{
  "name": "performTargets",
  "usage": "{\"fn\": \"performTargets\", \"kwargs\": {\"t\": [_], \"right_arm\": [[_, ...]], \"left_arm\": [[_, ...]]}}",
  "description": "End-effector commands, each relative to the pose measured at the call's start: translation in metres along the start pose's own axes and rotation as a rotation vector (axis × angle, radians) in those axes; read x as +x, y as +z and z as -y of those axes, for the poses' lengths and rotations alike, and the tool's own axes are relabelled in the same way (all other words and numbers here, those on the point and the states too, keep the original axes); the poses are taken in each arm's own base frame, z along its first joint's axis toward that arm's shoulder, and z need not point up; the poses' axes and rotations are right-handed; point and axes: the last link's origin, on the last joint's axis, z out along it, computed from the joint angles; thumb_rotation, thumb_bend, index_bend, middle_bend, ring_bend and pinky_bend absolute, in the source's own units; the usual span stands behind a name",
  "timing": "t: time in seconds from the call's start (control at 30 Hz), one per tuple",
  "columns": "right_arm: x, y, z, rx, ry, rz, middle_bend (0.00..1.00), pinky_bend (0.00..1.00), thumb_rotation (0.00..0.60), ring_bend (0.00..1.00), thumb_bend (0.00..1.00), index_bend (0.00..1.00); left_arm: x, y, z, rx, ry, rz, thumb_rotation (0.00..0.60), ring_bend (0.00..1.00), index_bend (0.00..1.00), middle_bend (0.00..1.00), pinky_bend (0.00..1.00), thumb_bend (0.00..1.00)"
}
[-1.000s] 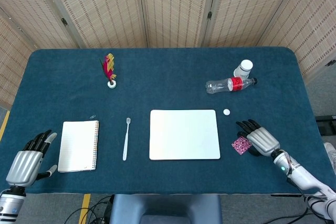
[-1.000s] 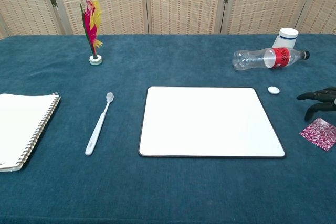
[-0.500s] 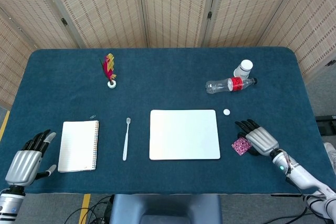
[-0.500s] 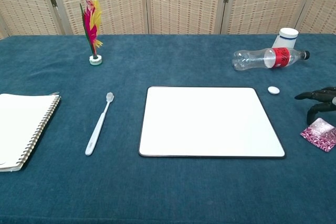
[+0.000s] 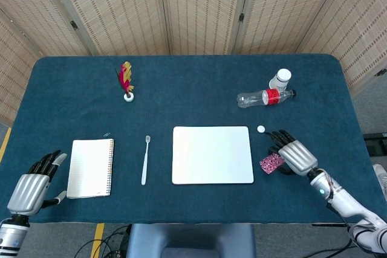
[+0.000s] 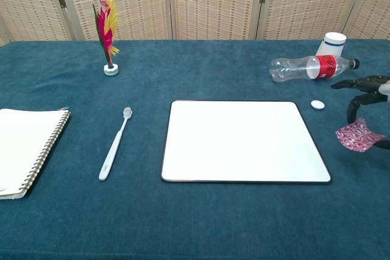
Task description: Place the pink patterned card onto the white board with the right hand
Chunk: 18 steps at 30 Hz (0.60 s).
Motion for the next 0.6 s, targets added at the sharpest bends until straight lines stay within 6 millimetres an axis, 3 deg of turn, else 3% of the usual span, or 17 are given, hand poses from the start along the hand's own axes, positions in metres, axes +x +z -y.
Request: {"fn": "performTargets", "kwargs": {"t": [0.03, 0.33, 0.6], "right_arm": [[0.015, 0.029, 0.013, -0.009, 0.022, 0.011, 0.0, 0.0, 0.6, 0.0, 0.2, 0.42], [0.025, 0.088, 0.05, 0.01, 0.025, 0.044, 0.0, 0.0, 0.6, 0.0, 0.2, 0.42], [0.023, 0.121, 0.084, 0.061, 0.007, 0.072, 0.0, 0.0, 0.6, 0.0, 0.2, 0.42]], "left_arm": [[0.002, -0.001, 0.001, -0.01, -0.013, 0.006, 0.6, 0.1, 0.07, 0.07, 0.23, 0.25], [0.009, -0.007, 0.007, -0.03, -0.056, 0.006, 0.6, 0.1, 0.07, 0.07, 0.23, 0.25], [0.014, -0.007, 0.015, -0.032, -0.087, 0.005, 0.6, 0.1, 0.07, 0.07, 0.23, 0.25]]}}
